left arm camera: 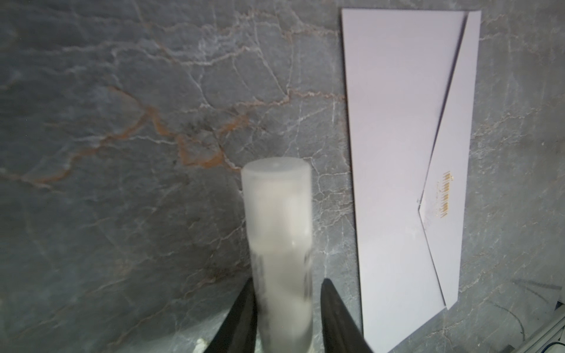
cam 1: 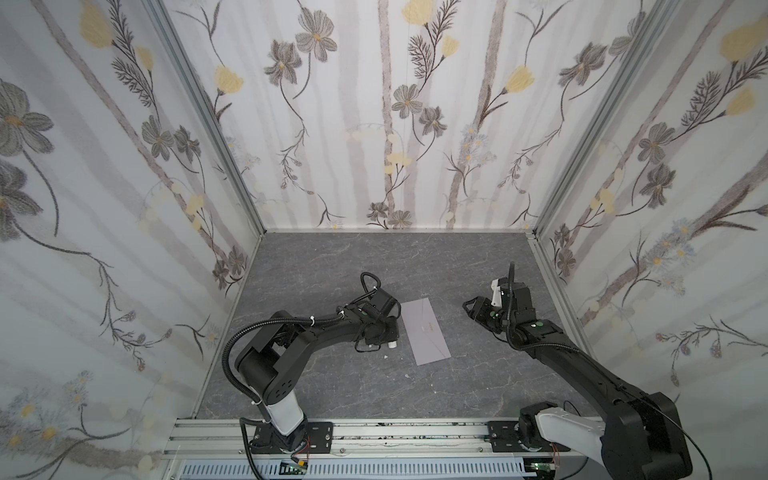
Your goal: Place the letter into the envelope and seal it
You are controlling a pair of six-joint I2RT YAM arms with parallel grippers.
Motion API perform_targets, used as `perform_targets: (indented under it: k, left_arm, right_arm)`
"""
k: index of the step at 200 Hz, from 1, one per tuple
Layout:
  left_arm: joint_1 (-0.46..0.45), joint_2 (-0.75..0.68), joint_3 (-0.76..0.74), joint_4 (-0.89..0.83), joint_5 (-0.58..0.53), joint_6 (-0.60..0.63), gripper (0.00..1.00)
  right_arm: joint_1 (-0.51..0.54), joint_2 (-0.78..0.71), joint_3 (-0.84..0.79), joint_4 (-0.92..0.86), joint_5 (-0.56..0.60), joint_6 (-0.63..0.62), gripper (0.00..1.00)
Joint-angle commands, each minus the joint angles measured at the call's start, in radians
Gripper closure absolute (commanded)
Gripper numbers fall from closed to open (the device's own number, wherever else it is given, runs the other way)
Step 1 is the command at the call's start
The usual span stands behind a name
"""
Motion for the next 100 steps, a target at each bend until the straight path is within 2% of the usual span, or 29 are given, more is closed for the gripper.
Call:
perform_targets:
  k: [1,5,10,16,62,100]
  left_arm:
    - [0.000,0.003,0.010,-0.010,-0.028,0.008,0.63]
    - [0.000,0.003,0.011,-0.010,-0.026,0.009,0.61]
    - [0.000,0.005,0.012,-0.010,-0.025,0.010,0.49]
    - [-0.001,0.005,0.013,-0.010,-0.024,0.010,0.44]
    - [0.001,-0.073,0.014,-0.014,-0.054,-0.006,0.38]
    - [0.031,-0.236,0.021,-0.047,-0.109,-0.019,0.36]
  right_arm:
    - [0.001,-0.005,0.004,0.039,0.004,0.007,0.49]
    - [0.001,-0.005,0.005,0.039,0.003,0.007,0.49]
    - [0.001,-0.006,0.005,0.039,0.002,0.007,0.49]
    - [0.001,-0.007,0.006,0.038,0.001,0.007,0.49]
    - [-0.020,-0.048,0.022,0.013,0.007,-0.014,0.48]
    - [-0.121,-0.109,0.069,-0.039,0.023,-0.099,0.48]
